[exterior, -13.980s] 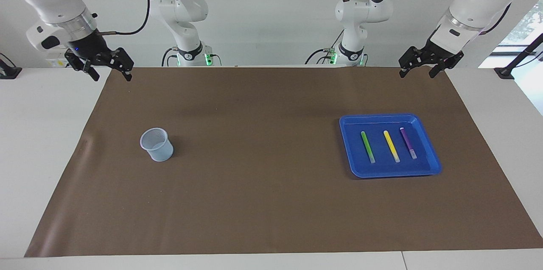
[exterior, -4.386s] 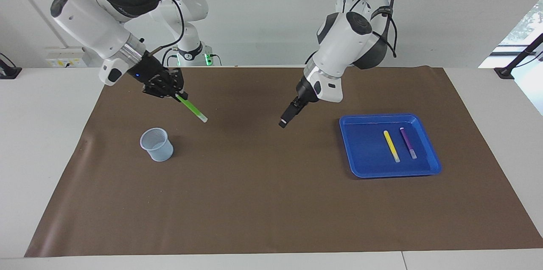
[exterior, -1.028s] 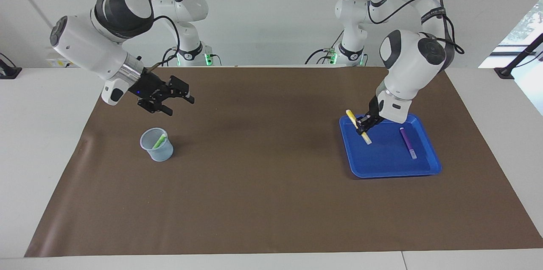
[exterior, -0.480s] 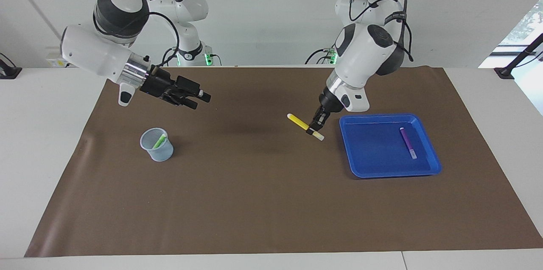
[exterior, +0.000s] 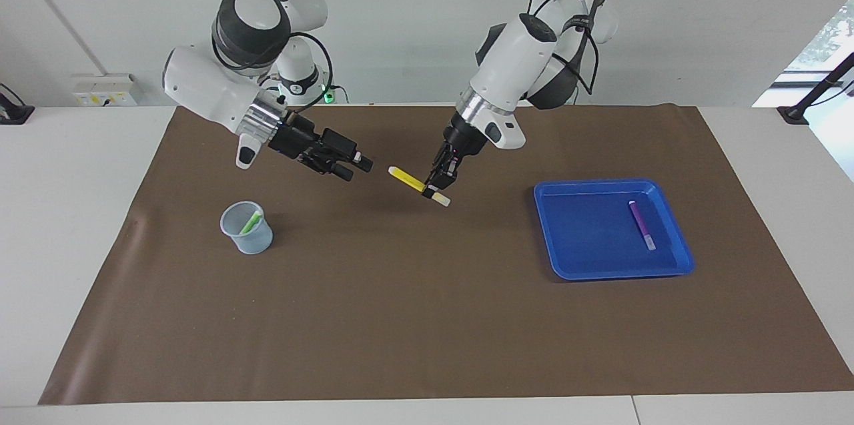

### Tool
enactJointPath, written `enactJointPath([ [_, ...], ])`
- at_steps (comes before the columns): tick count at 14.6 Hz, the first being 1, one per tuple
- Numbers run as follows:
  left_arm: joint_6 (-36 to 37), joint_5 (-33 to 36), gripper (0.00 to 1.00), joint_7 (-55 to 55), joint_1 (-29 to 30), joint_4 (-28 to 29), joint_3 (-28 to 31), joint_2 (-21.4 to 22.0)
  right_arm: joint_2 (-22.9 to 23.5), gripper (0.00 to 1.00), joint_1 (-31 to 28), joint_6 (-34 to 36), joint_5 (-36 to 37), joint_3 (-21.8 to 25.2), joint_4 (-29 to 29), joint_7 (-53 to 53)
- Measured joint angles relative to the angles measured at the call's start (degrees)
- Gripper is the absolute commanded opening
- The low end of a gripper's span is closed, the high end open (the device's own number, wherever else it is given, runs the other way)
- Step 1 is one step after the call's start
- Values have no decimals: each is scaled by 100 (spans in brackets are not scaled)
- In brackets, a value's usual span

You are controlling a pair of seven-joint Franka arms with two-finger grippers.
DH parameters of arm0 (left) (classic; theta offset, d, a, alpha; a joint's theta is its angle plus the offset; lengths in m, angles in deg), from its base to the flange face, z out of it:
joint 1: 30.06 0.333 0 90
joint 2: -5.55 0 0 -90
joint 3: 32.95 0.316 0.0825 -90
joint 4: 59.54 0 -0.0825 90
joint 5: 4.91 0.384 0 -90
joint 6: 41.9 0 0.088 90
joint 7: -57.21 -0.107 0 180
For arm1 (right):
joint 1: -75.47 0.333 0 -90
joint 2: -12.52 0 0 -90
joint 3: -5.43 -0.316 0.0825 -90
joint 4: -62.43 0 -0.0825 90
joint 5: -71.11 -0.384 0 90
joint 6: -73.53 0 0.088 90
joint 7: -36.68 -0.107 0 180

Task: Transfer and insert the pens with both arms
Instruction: 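Lift the yellow pen toward the right gripper with the left gripper, then take the yellow pen with the right gripper and open the left gripper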

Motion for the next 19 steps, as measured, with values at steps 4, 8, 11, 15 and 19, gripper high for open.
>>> enactJointPath([
  [4, -210, -4, 0, 114, -97, -14, 5, -71, -20, 87, 78, -20, -172, 0, -16, -11],
  [8, -298, -5, 0, 130, -183, -16, 6, -82, -25, 81, 303, -257, -175, -3, -16, -85],
  [11, -384, -5, 0, 132, -191, -16, 6, -96, -25, 66, 343, -327, -175, 0, -16, -101],
  [15, -385, -5, 0, 132, -216, -15, 6, -115, -25, 32, 343, -328, -175, 8, -16, -102],
  [19, -420, -6, 0, 132, -243, -18, 27, -118, -22, 0, 340, -328, -182, 29, -56, -102],
])
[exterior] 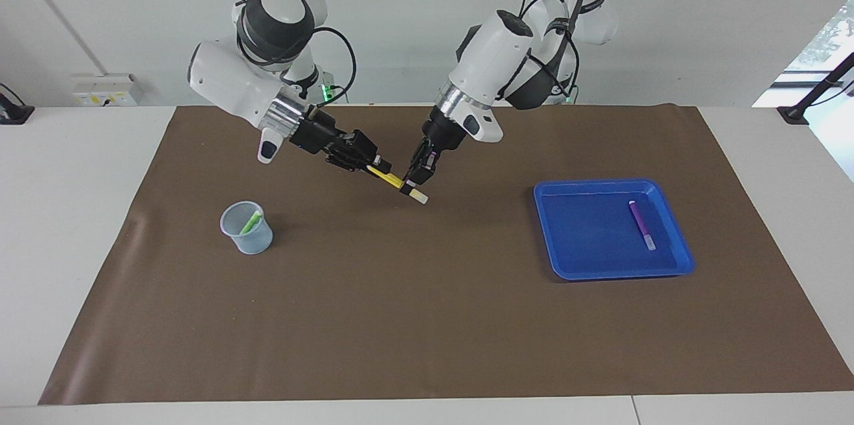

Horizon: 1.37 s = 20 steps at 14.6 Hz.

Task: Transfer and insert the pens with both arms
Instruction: 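Take the yellow pen with the right gripper and open the left gripper, then insert the yellow pen into the cup while the left gripper reaches purple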

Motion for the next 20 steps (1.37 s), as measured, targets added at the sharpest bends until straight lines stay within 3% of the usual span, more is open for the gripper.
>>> enactJointPath([
  [4, -4, -9, 0, 1, -3, 2, 1, -7, -1, 0, 0, 0, -7, -1, -3, 0],
  [5, -3, -9, 27, 1, -3, 2, 1, -7, -1, 0, 0, 0, -7, -1, -4, 0],
  [6, -3, -9, 99, -16, -4, 1, 2, -7, -1, 0, 0, 1, -7, -1, -4, 0],
  [9, 95, -3, 100, -524, -4, 23, 25, -15, -4, 0, -6, 0, -7, -1, 4, 0],
  [13, 759, 25, 100, -1767, 194, 27, 111, -15, -4, 0, -67, 174, 247, 1, 74, 8],
  [17, 1534, 509, 100, -3397, 756, 34, 139, -2, 28, 0, -873, 1841, 1968, 29, 935, 66],
  [20, 1781, 833, 100, -5057, 1386, 232, 160, 43, 90, 0, -1654, 2906, 3418, 77, 1588, 1156],
])
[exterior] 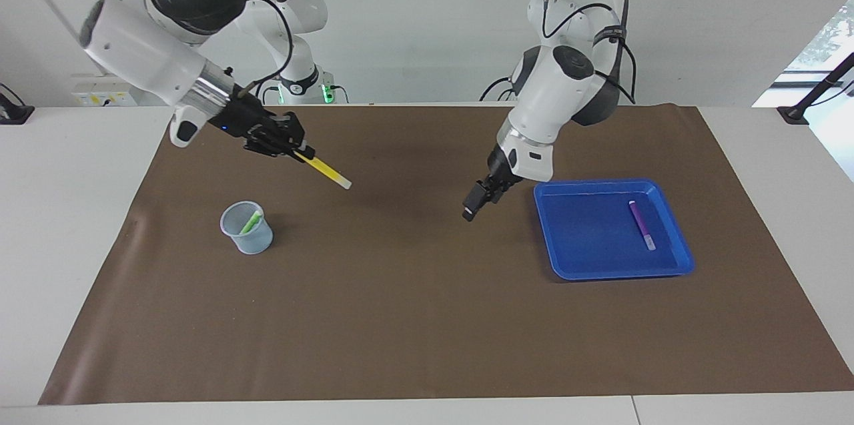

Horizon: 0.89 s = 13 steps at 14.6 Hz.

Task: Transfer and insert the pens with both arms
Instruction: 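Insert the yellow pen into the cup while the left gripper reaches purple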

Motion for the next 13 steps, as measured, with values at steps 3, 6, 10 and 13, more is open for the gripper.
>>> enactJointPath([
  [3, 4, 178, 100, -1959, 702, 617, 17, 194, 109, 0, -396, -51, 1349, 20, 20, 1575],
  [6, 4, 268, 100, -3781, 1511, 1103, 30, 389, 180, 0, -436, -624, 1887, 20, -279, 2338],
  [10, 2, 944, 100, -5093, 2157, 1354, 28, 428, 178, 0, -459, -1101, 2155, 20, -713, 2633],
  [13, -83, 1023, 100, -5833, 2515, 1463, 26, 360, 155, 0, -459, -1266, 2166, 19, -936, 2640],
])
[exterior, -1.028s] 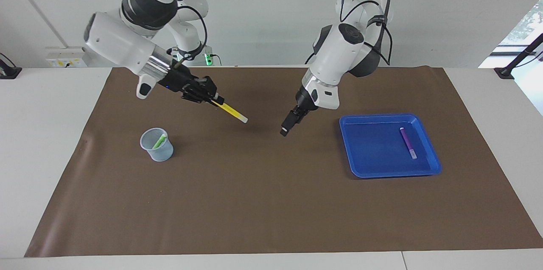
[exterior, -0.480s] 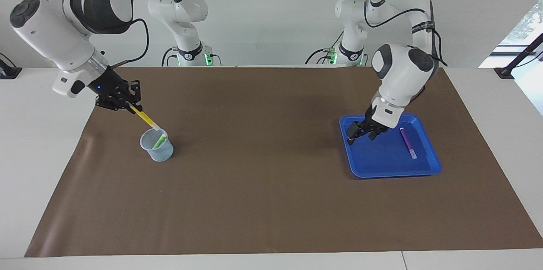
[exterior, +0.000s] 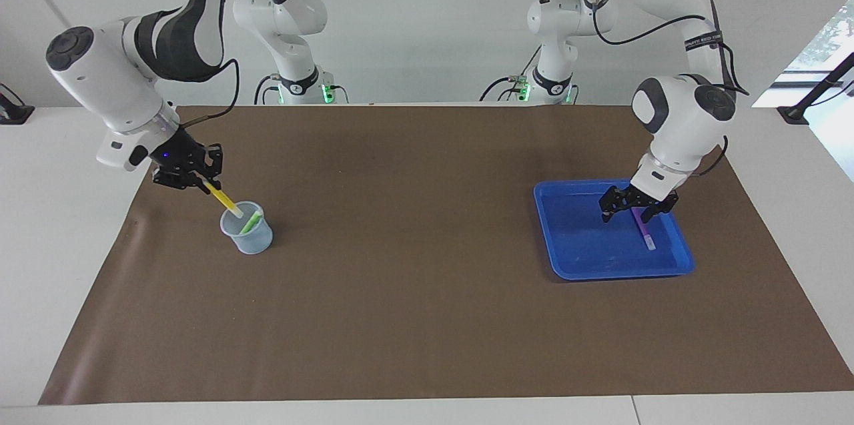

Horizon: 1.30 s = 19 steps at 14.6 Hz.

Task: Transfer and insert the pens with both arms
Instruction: 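Insert the yellow pen into the cup while the left gripper reaches purple, then grasp and lift the purple pen with the left gripper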

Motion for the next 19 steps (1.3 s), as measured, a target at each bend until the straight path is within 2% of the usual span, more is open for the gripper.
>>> enactJointPath([
  [3, -241, 309, 100, -261, 274, 67, -1, -162, -8, 0, 0, -219, 0, -5, -229, 0],
  [4, -313, 368, 100, -273, 328, 83, -1, -230, -8, 15, 2, -271, 0, -12, -275, 0],
  [5, -361, 382, 100, -287, 364, 95, -2, -301, -8, 50, 8, -303, 0, -20, -301, 0],
  [6, -397, 383, 100, -295, 378, 102, -1, -369, -8, 75, 15, -308, 0, -29, -309, 0],
  [7, -409, 384, 95, -295, 386, 115, -2, -434, -10, 93, 21, -313, 0, -35, -308, 0],
  [8, -414, 384, 72, -295, 418, 144, -3, -488, -14, 100, 25, -315, 0, -42, -303, 0],
  [9, -423, 384, 23, -295, 466, 188, -3, -527, -17, 100, 25, -315, 0, -49, -288, 0],
  [10, -432, 384, 0, -295, 517, 222, -3, -550, -17, 100, 25, -300, 0, -56, -249, 0],
  [12, -437, 384, 0, -295, 574, 248, -6, -553, -17, 100, 27, -34, -136, -66, -11, 0],
  [14, -428, 384, 0, -284, 576, 241, -15, -535, -22, 100, 28, 493, -746, -72, 339, -148],
  [17, -276, 384, 0, 20, 563, 230, -89, -480, -58, 100, 40, 1016, -1823, -146, 554, -1205],
  [19, 237, 384, 0, 377, 490, 80, -141, -375, -71, 100, 180, 1050, -2361, -283, 561, -2103],
])
